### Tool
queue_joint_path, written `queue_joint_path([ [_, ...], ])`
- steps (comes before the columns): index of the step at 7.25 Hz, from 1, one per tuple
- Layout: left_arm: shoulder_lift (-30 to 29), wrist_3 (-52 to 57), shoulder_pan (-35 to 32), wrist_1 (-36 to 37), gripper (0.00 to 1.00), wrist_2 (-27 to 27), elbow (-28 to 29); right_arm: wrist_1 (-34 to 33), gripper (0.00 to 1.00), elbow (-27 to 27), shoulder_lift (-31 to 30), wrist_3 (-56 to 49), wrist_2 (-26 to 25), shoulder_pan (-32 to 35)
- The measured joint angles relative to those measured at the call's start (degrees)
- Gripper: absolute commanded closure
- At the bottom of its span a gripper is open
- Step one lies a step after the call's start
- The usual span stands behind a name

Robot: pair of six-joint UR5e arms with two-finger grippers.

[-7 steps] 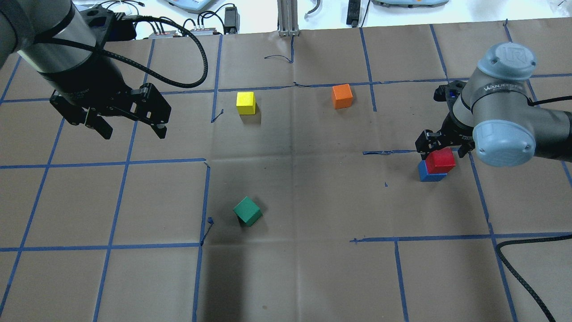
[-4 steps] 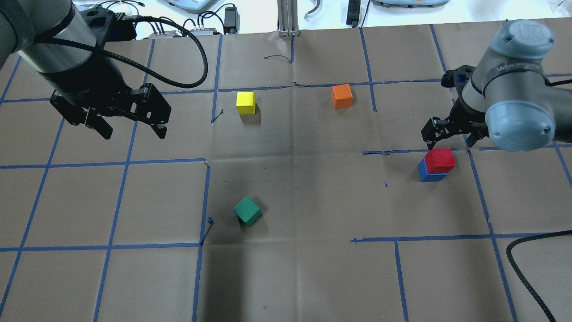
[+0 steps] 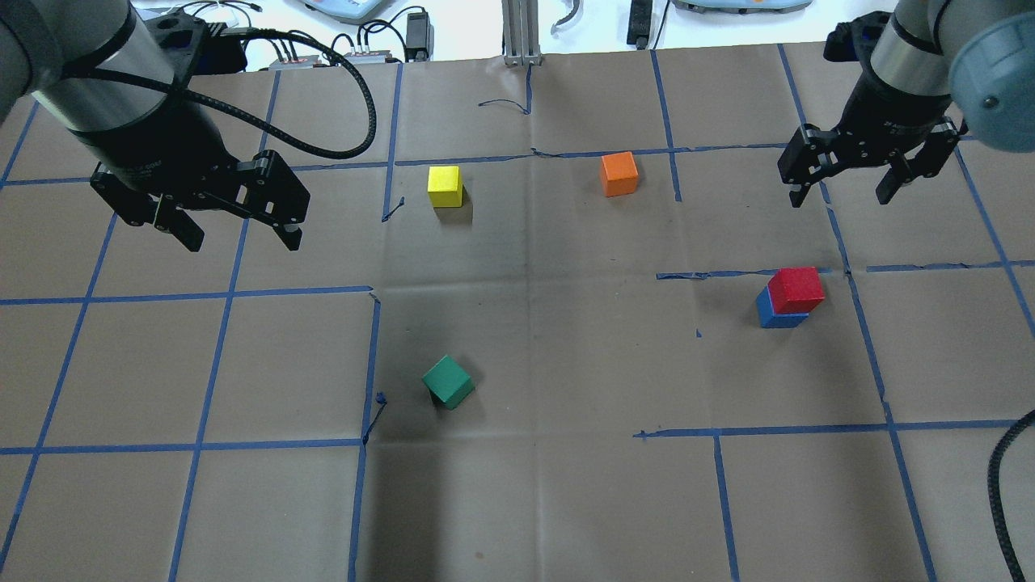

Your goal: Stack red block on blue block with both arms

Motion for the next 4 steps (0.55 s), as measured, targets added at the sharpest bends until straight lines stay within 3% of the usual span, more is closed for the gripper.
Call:
queue_joint_path([
  [2, 0.1, -0.1, 0.0, 0.0, 0.00, 0.0, 0.0, 1.2, 0.00, -1.2, -2.5, 4.9, 0.1, 5.7],
  [4, 0.4, -0.1, 0.0, -0.1, 0.00, 0.0, -0.1, 1.3, 0.00, -1.5, -2.8, 5.4, 0.4, 7.0],
])
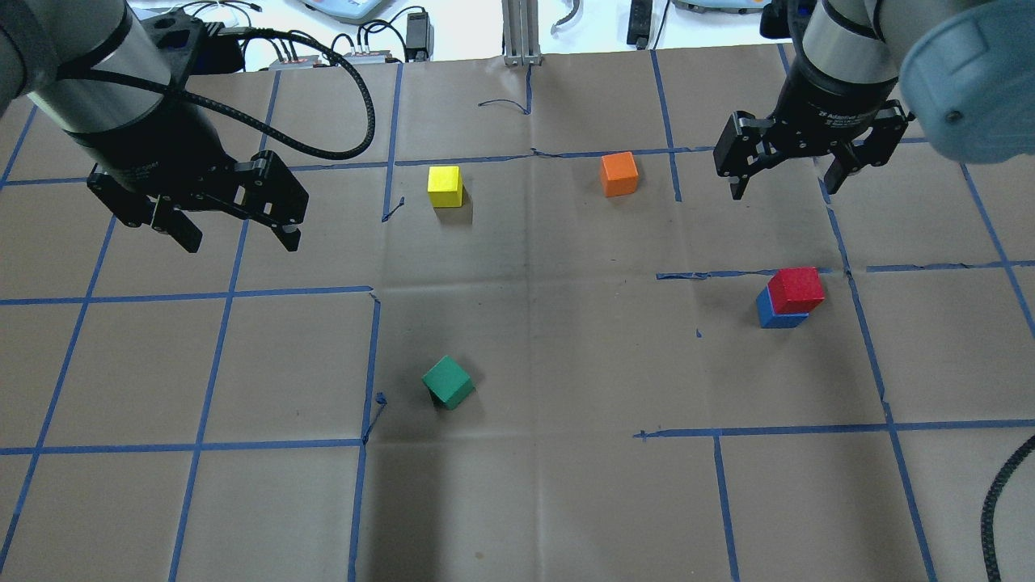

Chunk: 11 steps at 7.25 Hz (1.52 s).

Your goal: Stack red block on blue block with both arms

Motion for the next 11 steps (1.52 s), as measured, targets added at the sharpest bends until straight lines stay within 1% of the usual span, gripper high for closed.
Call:
queue_joint_path([
  [2, 0.0, 0.1, 0.2, -0.3, 0.00, 0.1, 0.0, 0.5, 0.00, -1.7, 0.8, -0.1, 0.0, 0.0],
  [4, -0.1, 0.5, 0.4, -0.4, 0.00, 0.1, 0.1, 3.3, 0.00, -4.5, 2.2, 0.0, 0.3, 0.0],
  [5, -0.5, 0.7, 0.6, -0.1, 0.00, 0.1, 0.1, 4.0, 0.00, -5.0, 2.4, 0.1, 0.9, 0.0],
  [6, -0.8, 0.8, 0.7, 0.3, 0.00, 0.0, 0.1, 4.3, 0.00, -5.1, 2.5, 0.2, 1.3, 0.1],
  [9, -1.9, 0.9, 1.0, 5.3, 0.00, 0.1, 0.1, 4.3, 0.00, -4.8, 2.5, 0.4, 1.0, 0.1],
  [11, -2.9, 1.0, 2.5, 6.0, 0.00, 0.1, 0.1, 4.4, 0.00, -4.7, 2.5, 0.5, 1.0, 0.2],
])
